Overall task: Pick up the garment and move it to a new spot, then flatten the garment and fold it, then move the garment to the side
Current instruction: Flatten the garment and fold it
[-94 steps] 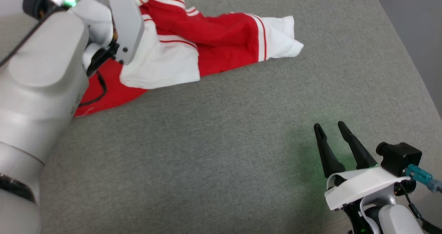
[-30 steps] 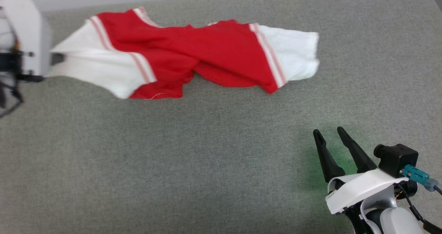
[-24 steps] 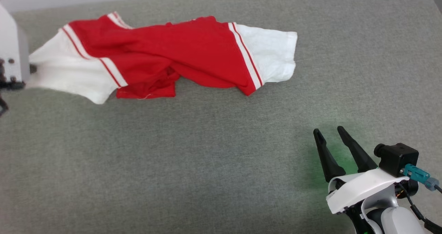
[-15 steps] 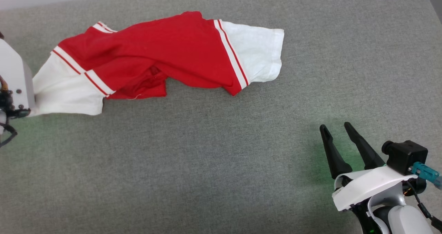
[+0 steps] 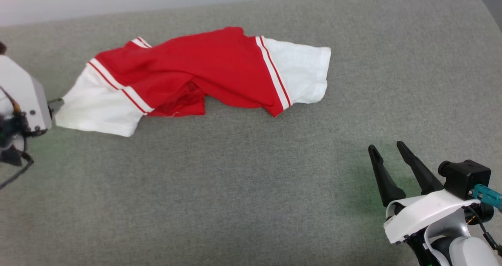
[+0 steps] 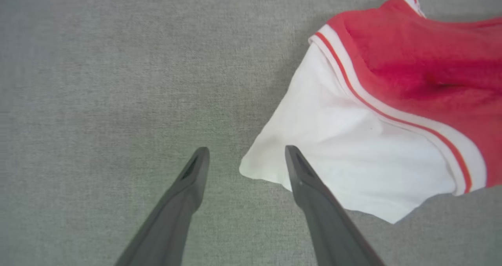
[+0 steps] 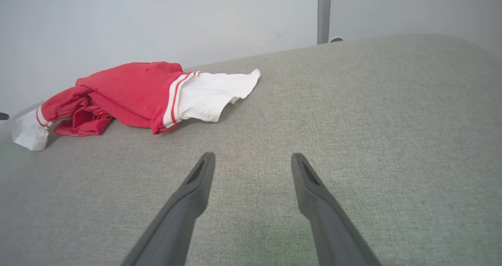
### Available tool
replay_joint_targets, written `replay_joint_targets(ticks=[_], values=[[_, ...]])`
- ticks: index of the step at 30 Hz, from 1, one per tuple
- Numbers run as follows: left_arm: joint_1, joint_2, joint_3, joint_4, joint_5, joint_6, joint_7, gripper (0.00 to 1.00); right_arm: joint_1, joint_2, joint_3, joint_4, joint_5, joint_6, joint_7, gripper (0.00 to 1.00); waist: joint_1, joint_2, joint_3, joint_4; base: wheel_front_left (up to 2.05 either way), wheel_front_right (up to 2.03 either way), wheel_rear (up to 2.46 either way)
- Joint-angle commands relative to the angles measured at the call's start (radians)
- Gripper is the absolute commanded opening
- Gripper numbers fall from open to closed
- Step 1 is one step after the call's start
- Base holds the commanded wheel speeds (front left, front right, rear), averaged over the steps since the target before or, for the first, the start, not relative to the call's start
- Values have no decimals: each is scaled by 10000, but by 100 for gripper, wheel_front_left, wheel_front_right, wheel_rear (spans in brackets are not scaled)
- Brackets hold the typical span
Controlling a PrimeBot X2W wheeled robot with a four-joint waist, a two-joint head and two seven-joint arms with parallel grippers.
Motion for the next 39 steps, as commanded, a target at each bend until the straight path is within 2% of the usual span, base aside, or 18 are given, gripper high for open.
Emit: replay_joint_targets(ticks=[1, 5, 10, 13, 20, 22, 24, 26, 27, 30, 35, 39], values=[[233, -15, 87, 15, -109, -78, -199, 100, 172, -27, 6, -58, -46, -10, 33, 100, 0, 0, -290, 205, 0, 0, 0], [924, -81, 535, -198, -347, -390, -1834, 100, 249, -190, 64, -148, -21, -10, 271, 100, 0, 0, -597, 453, 0, 0, 0], [2410, -387, 1132, -1025, -651, -232, -4314, 100, 258, -504, 299, -128, 106, -12, 738, 100, 0, 0, -867, 820, 0, 0, 0], [3513, -614, 1192, -1918, -588, 75, -5581, 100, 212, -792, 458, -91, 255, -12, 1145, 100, 0, 0, -1005, 1130, 0, 0, 0], [5935, -1012, 1394, -4727, -269, 1588, -7948, 100, -418, -1812, 969, 137, 471, -12, 2558, 100, 0, 0, -1088, 1911, 0, 0, 0], [6537, -1099, 1537, -5404, 34, 2004, -8269, 100, -775, -2004, 1127, 268, 731, -10, 3084, 100, 0, 0, -1096, 2114, 0, 0, 0], [7144, -1421, 1872, -5991, 289, 2240, -8396, 100, -1169, -2295, 1211, 421, 992, -12, 3637, 100, 0, 0, -1066, 2334, 0, 0, 0], [7582, -1655, 2299, -6567, 1179, 2508, -8408, 100, -1585, -2563, 1190, 660, 1219, -12, 4200, 100, 0, 0, -1018, 2586, 0, 0, 0], [7836, -1945, 2663, -6855, 1541, 2630, -8410, 100, -1806, -2737, 1139, 827, 1249, -12, 4513, 100, 0, 0, -985, 2737, 0, 0, 0], [8608, -2557, 3446, -7365, 2779, 2798, -8396, 100, -2625, -3183, 1100, 1263, 1271, -12, 5406, 100, 0, 0, -820, 3102, 0, 0, 0], [9310, -3481, 4473, -7760, 4369, 2502, -8399, 100, -4184, -3513, 689, 2487, 1342, -12, 6732, 100, 0, 0, -440, 3514, 0, 0, 0], [9519, -3979, 5099, -7937, 5605, 2068, -8401, 100, -5534, -3409, 172, 3904, 962, -10, 7544, 100, 0, 0, -66, 3829, 0, 0, 0]])
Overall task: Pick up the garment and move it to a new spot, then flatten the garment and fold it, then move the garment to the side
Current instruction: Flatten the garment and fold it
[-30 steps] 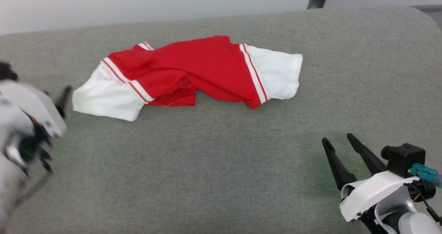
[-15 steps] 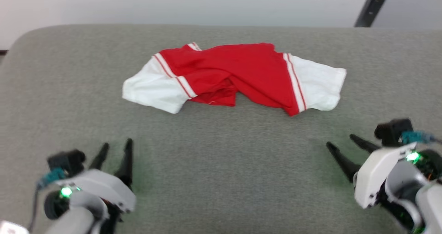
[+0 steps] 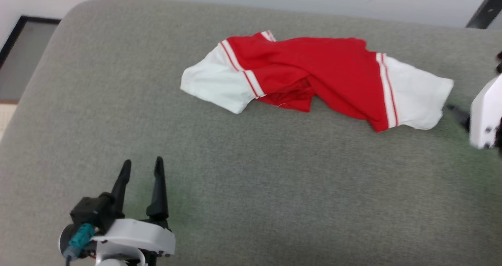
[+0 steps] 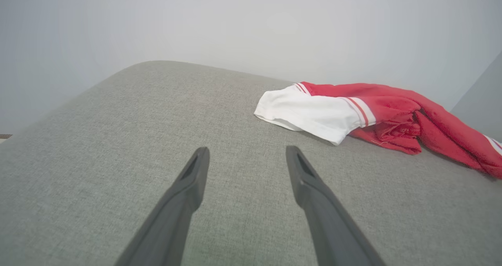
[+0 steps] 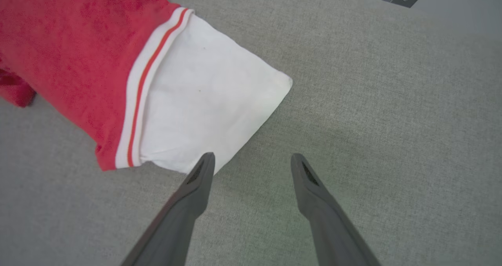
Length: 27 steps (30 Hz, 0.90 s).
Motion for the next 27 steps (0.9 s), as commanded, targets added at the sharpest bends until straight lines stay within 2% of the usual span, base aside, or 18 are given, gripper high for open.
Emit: replay_joint_targets(ticks=[1, 6, 12, 19, 20, 21, 27], values=[[81, -113, 87, -34, 391, -170, 0, 100, -442, 70, -195, 350, -246, -10, 77, 100, 0, -1, 477, 450, 0, 0, 0], [-7, -803, 558, -67, 1458, -787, -1, 100, -1678, 151, -612, 1962, -1156, -10, 350, 100, 0, -1, 983, 848, 0, 0, 0], [-277, -1563, 920, 294, 2164, -1480, -1, 100, -2630, 238, -982, 3328, -1945, -10, 246, 100, 0, -1, 1530, 1264, 0, 0, 0], [-431, -2202, 1575, 540, 2697, -2048, -2, 100, -2716, 556, -847, 4634, -2362, -3, 236, 100, 0, -1, 1764, 1346, 0, 0, 0], [-426, -2246, 1661, 565, 2740, -2125, -2, 100, -2693, 597, -738, 4748, -2336, -1, 233, 39, 0, -1, 1762, 1335, 0, 0, 0], [-436, -2275, 1757, 592, 2804, -2189, -2, 100, -2684, 611, -641, 4829, -2294, 2, 216, 0, 0, -1, 1753, 1317, 0, 0, 0], [-753, -2304, 2099, 700, 3024, -2590, -2, 100, -2686, 504, -384, 5054, -2091, 11, -46, 0, 0, -1, 1706, 1148, 0, 0, 0]])
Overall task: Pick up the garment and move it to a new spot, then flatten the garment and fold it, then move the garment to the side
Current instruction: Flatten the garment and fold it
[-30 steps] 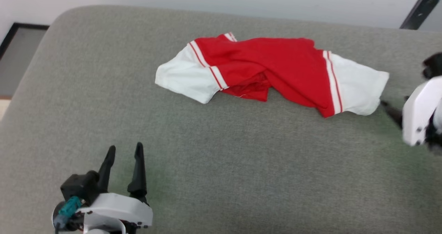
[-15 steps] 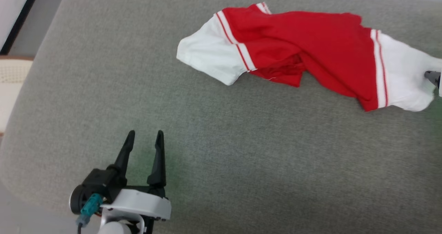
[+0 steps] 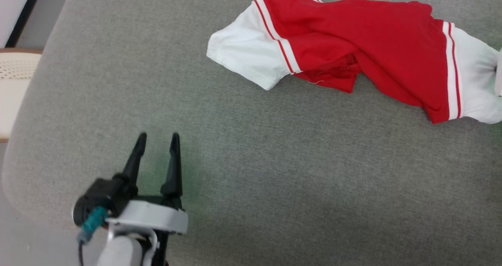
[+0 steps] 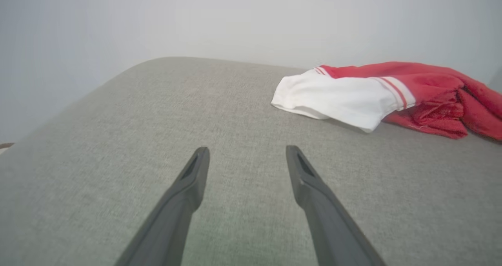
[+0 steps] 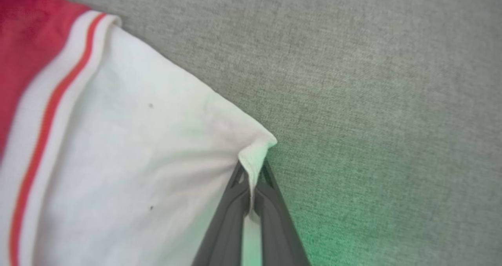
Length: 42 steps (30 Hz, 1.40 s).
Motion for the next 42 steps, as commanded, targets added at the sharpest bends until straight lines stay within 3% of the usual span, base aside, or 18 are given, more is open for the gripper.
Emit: replay_joint_targets(ticks=[1, 6, 12, 15, 19, 26, 31, 37, 38, 39, 41, 42], values=[[-230, 55, 62, 1, 43, -73, -2, 100, 706, 153, 171, 566, 68, 36, 180, 0, 0, 0, -21, -69, 0, 0, 0], [-1701, 552, 284, 269, -525, -715, 326, 100, 455, 294, 538, 593, 308, 36, -183, 0, 0, 0, 20, -289, 0, 0, 0], [-4564, 1704, -97, 1638, -1366, -1164, 2471, 100, 33, 514, 1140, 519, 612, 38, -379, 0, 0, 0, 330, -641, 0, 0, 0], [-5961, 1894, -363, 2945, -2476, -1245, 3945, 100, -179, 571, 1494, 474, 781, 38, -451, 0, 0, 0, 541, -834, 0, 0, 0], [-7432, 2317, -1451, 4380, -4120, -1221, 5951, 100, -443, 620, 1954, 467, 954, 36, -472, 0, 0, 0, 800, -1073, 0, 0, 0], [-8675, 2953, -2618, 5544, -7020, -1225, 8327, 100, -838, 666, 2579, 451, 1320, 35, -561, 0, 0, 0, 1183, -1400, 0, 0, 0], [-9050, 3128, -3258, 6029, -7926, -1226, 9101, 100, -933, 562, 2973, 535, 1524, 10, -599, 0, 0, 0, 1306, -1513, 0, 0, 0], [-9073, 3207, -3890, 6101, -8704, -1227, 8816, 100, -1031, 506, 3325, 663, 1773, 2, -655, 0, 0, 0, 1376, -1585, 0, 0, 0], [-9069, 3227, -3997, 6139, -8801, -1227, 8776, 95, -1029, 508, 3381, 690, 1815, 2, -671, 0, 0, 0, 1368, -1598, 0, 0, 0], [-9068, 3256, -4110, 6157, -8882, -1227, 8731, 51, -1032, 515, 3442, 713, 1848, 2, -686, 0, 0, 0, 1357, -1611, 0, 0, 0], [-9091, 3333, -4302, 6191, -9036, -1227, 8550, 0, -1045, 526, 3534, 742, 1944, 4, -739, 0, 0, 0, 1331, -1632, 0, 0, 0], [-9090, 3341, -4387, 6210, -9152, -1227, 8496, 0, -1047, 536, 3580, 737, 1994, 4, -791, 0, 0, 0, 1303, -1636, 0, 0, 0]])
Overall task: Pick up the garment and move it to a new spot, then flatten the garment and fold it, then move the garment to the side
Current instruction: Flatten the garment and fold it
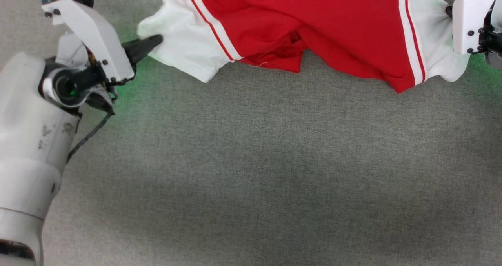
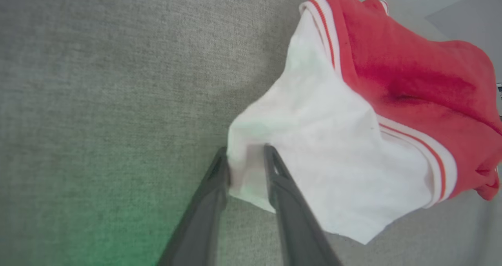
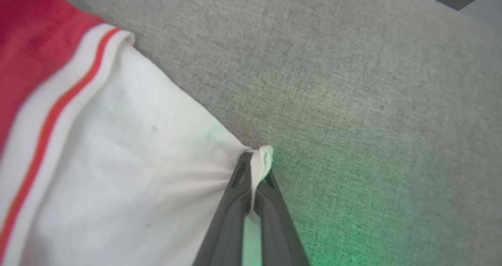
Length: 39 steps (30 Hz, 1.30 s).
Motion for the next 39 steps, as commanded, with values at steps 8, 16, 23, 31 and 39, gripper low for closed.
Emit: replay_joint_targets(ticks=[8, 16, 23, 31, 39], values=[[-335, 459, -660, -185, -1, -1, -1739, 0, 421, 27, 145, 132, 395, -27, -1614, 0, 0, 0, -507, -107, 0, 0, 0], [-1368, 494, -1095, 112, 582, -1, -4780, 0, -713, -216, -774, 58, 274, -27, -4110, 0, 0, 0, -658, -309, 0, 0, 0], [-3593, -309, -770, 1972, 1236, 87, -7473, 0, -2769, 40, -2159, 655, -307, -27, -6276, 0, 0, 0, -334, -510, 0, 0, 0], [-6340, -617, 343, 3052, 1849, 416, -8486, 0, -5832, 323, -4036, 1995, -1261, -27, -8302, 0, 0, 0, -153, -826, 0, 0, 0], [-6415, -855, 2104, 2343, 2891, 333, -8469, 0, -6862, 844, -4151, 3013, -1868, -25, -8842, 0, 0, 0, -131, -985, 0, 0, 0]])
